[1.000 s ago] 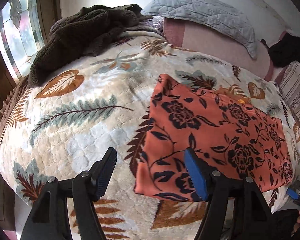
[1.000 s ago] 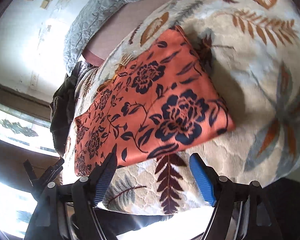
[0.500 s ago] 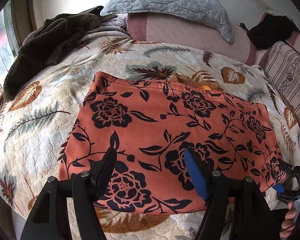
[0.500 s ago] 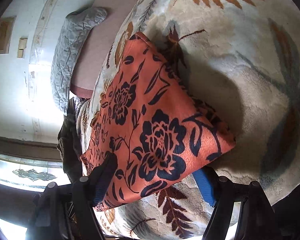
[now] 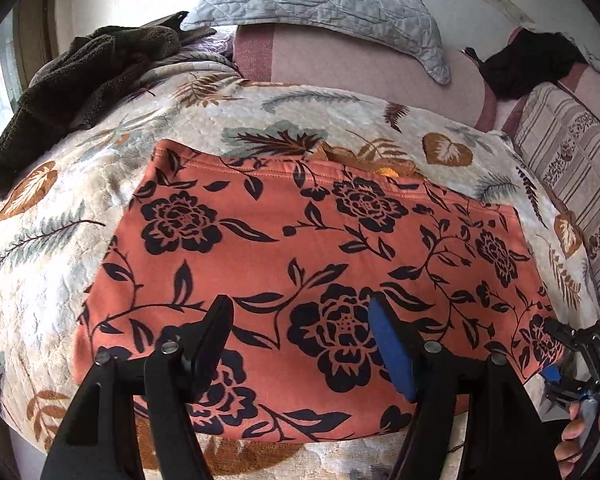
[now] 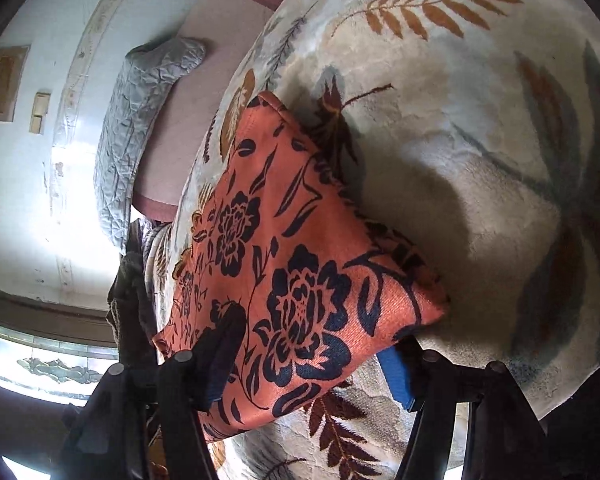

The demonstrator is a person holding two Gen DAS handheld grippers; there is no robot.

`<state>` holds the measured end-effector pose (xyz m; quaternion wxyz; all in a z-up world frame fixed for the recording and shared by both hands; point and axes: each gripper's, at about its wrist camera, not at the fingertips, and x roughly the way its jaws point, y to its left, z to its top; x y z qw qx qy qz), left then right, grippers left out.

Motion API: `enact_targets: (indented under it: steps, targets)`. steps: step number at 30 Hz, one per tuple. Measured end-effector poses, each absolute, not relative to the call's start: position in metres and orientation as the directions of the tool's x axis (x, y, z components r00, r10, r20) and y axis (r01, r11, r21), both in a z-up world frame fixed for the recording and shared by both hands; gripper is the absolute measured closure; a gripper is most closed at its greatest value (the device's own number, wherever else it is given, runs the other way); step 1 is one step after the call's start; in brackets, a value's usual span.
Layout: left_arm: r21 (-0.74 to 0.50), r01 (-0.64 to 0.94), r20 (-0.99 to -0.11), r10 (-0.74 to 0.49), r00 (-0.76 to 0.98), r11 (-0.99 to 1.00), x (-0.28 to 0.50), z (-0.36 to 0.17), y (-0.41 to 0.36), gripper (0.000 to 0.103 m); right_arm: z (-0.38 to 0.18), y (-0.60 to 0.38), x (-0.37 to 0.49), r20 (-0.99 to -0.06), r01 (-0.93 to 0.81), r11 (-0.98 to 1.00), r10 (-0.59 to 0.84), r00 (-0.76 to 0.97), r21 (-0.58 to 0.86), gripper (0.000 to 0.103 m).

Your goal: Fold small clothes

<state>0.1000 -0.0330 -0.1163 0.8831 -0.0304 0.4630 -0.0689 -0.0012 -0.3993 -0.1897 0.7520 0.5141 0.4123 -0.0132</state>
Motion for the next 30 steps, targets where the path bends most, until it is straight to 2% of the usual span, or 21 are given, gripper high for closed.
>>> enact_targets:
  steps: [2,3,4,5,7,10,11,12,14,15,16,17,18,24,28,30]
  targets:
    - [-0.062,0.137,-0.845,-0.126,0.52,0.989,0.106,-0.138,-0.049,0.032,-0.19,-0.4,0.002,-0.635,0.442,0.474,0.409,0.655,0.762,0.034]
    - [-0.011,0.154,-0.864,-0.087,0.495,0.988,0.11,-0.152,-0.057,0.032,-0.191,-0.4,0.005,-0.637,0.436,0.483,0.415,0.649,0.759,0.04]
    - [0.042,0.167,-0.847,-0.053,0.529,0.985,0.108,-0.155,-0.063,0.029,-0.19,-0.401,0.01,-0.659,0.436,0.515,0.414,0.628,0.738,0.08]
    - [0.08,0.178,-0.837,-0.031,0.547,0.981,0.106,-0.153,-0.068,0.029,-0.189,-0.401,0.013,-0.685,0.439,0.547,0.408,0.604,0.713,0.091]
    - [0.065,0.172,-0.847,-0.037,0.53,0.983,0.106,-0.144,-0.068,0.029,-0.171,-0.397,0.011,-0.717,0.415,0.628,0.355,0.6,0.658,0.091]
    - [0.029,0.151,-0.812,-0.065,0.581,0.988,0.1,-0.125,-0.063,0.029,-0.143,-0.383,0.002,-0.743,0.34,0.776,0.234,0.627,0.531,0.091]
    - [0.041,0.147,-0.809,-0.053,0.585,0.988,0.101,-0.126,-0.064,0.029,-0.153,-0.383,0.004,-0.764,0.342,0.784,0.244,0.597,0.518,0.091]
    - [0.048,0.155,-0.824,-0.048,0.565,0.987,0.104,-0.132,-0.068,0.029,-0.172,-0.387,0.009,-0.792,0.361,0.772,0.285,0.54,0.523,0.083]
    - [0.066,0.185,-0.87,-0.034,0.493,0.981,0.112,-0.153,-0.073,0.027,-0.189,-0.409,0.001,-0.722,0.376,0.653,0.403,0.563,0.658,0.079]
    - [0.082,0.187,-0.85,-0.029,0.526,0.979,0.11,-0.152,-0.073,0.023,-0.186,-0.418,-0.004,-0.706,0.378,0.626,0.429,0.563,0.682,0.064]
    - [0.088,0.188,-0.848,-0.026,0.529,0.978,0.109,-0.152,-0.072,0.023,-0.179,-0.426,-0.008,-0.704,0.377,0.625,0.427,0.568,0.683,0.038]
    - [0.078,0.185,-0.852,-0.031,0.523,0.98,0.11,-0.152,-0.071,0.023,-0.169,-0.434,-0.014,-0.702,0.377,0.632,0.403,0.587,0.678,0.029]
    - [0.07,0.18,-0.854,-0.034,0.519,0.981,0.111,-0.152,-0.07,0.022,-0.159,-0.443,-0.018,-0.692,0.366,0.64,0.379,0.615,0.676,0.025]
    - [0.083,0.17,-0.85,-0.02,0.527,0.982,0.111,-0.154,-0.072,0.021,-0.145,-0.484,0.053,-0.607,0.228,0.617,0.518,0.603,0.753,0.025]
    - [0.08,0.17,-0.85,-0.022,0.526,0.982,0.11,-0.154,-0.072,0.021,-0.162,-0.469,0.131,-0.648,0.174,0.662,0.584,0.489,0.729,0.025]
    - [0.076,0.168,-0.85,-0.024,0.526,0.983,0.11,-0.154,-0.071,0.02,-0.177,-0.457,0.162,-0.685,0.167,0.688,0.602,0.41,0.706,0.032]
